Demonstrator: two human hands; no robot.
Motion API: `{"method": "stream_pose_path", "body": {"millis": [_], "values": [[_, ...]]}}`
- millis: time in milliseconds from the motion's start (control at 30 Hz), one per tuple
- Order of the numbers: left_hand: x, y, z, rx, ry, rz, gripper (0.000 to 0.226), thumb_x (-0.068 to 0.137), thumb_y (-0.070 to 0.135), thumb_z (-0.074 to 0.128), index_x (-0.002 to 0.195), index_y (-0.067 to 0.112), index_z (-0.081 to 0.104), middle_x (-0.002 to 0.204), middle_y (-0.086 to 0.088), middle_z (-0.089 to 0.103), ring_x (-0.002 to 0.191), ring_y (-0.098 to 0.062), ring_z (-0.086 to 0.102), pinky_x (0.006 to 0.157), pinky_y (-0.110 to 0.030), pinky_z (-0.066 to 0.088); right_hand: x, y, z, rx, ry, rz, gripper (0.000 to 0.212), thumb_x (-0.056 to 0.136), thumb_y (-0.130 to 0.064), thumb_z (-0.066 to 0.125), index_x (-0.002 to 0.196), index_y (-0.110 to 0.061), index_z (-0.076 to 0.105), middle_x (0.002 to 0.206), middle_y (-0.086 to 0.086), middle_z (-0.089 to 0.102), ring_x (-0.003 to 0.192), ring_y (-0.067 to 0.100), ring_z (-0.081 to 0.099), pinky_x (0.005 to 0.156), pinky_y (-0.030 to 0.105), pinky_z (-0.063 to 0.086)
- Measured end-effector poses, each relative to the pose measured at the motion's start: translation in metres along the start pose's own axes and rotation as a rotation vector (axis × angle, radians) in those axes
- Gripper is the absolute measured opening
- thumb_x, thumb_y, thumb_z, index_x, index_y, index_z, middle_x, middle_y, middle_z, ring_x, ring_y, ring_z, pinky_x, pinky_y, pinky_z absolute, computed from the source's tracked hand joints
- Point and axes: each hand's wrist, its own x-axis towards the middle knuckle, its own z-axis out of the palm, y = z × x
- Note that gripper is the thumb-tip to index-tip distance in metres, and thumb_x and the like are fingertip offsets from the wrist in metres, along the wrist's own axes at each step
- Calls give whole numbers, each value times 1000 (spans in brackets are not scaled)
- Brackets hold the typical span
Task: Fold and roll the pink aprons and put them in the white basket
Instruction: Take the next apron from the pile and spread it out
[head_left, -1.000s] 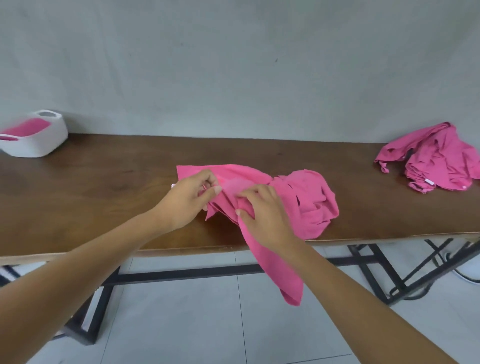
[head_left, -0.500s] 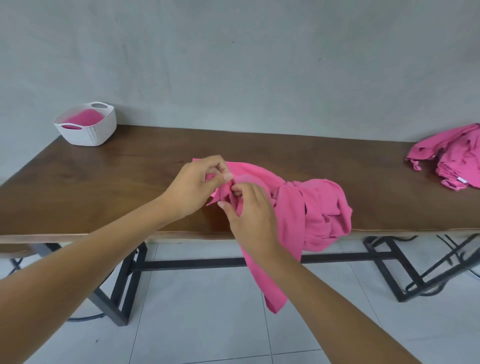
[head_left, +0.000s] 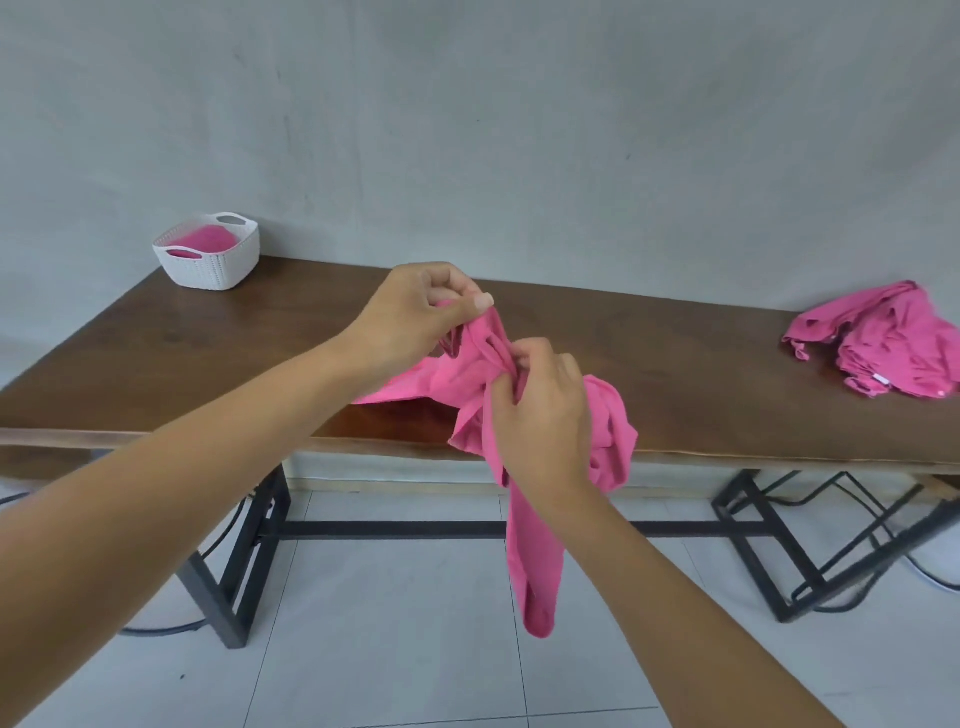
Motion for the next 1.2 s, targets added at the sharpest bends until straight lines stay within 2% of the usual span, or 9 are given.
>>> {"method": "stream_pose_path", "body": {"millis": [67,200,300,467,600,767,933,1033,1200], "values": [[-9,15,7,33,-15,1,21,96,21,70,101,1,64,71,-14,68,60,-18,61,63,-25,54,-3,6,-27,-4,33,-11,7,90,-12,64,96,-16,66,79,-14,52,84,18,55,69,39,51],[-32,41,30,-29,-91,18,19,98,14,67,106,4,53,74,-23,61,60,-26,57,59,-28,52,-12,21,-80,-19,23,-44,10,95,-16,62,89,-15,70,78,-7,65,82,14,53,71,32,46],[-57,55,52,-65,-149,21,9,102,10,60,109,4,62,85,-25,65,72,-29,60,65,-29,54,-25,26,-123,53,-3,2,11,97,-18,63,90,-16,71,73,-6,62,75,15,56,67,30,41],[-107,75,84,-194,-185,-28,22,100,-3,51,108,0,72,108,-20,73,91,-22,66,84,-27,52,-50,29,-184,230,-90,85,11,98,-17,64,90,-17,72,76,-7,69,73,9,62,71,29,50],[-137,84,89,-396,-253,-79,37,87,-8,56,121,-3,68,108,-28,60,100,-32,46,93,-37,39,-63,24,-211,379,-123,109,12,99,-17,61,91,-17,70,80,-5,69,79,15,65,76,33,52],[-163,100,93,-439,-287,-76,45,87,-20,59,129,-4,62,120,-26,65,109,-27,60,98,-27,51,-80,12,-224,461,-127,128,16,102,-17,55,88,-16,64,80,8,64,76,29,58,69,41,48],[-174,107,94,-346,-187,-50,34,85,-9,72,118,-5,68,116,-27,69,98,-28,65,90,-30,56,-104,1,-222,459,-157,153,18,103,-18,55,86,-18,61,78,12,61,73,30,54,64,37,46],[-178,107,88,-221,-145,16,23,88,-10,68,109,-2,72,109,-27,71,85,-31,62,69,-27,55,-113,-8,-216,471,-132,190,19,103,-20,55,85,-19,63,79,8,63,78,31,58,69,43,48],[-183,104,65,-175,-176,9,18,90,-2,70,107,3,73,106,-26,70,84,-26,54,66,-26,45,-118,-31,-211,446,-63,287,17,97,-17,66,83,-26,71,80,-13,72,79,6,68,73,29,55]]}}
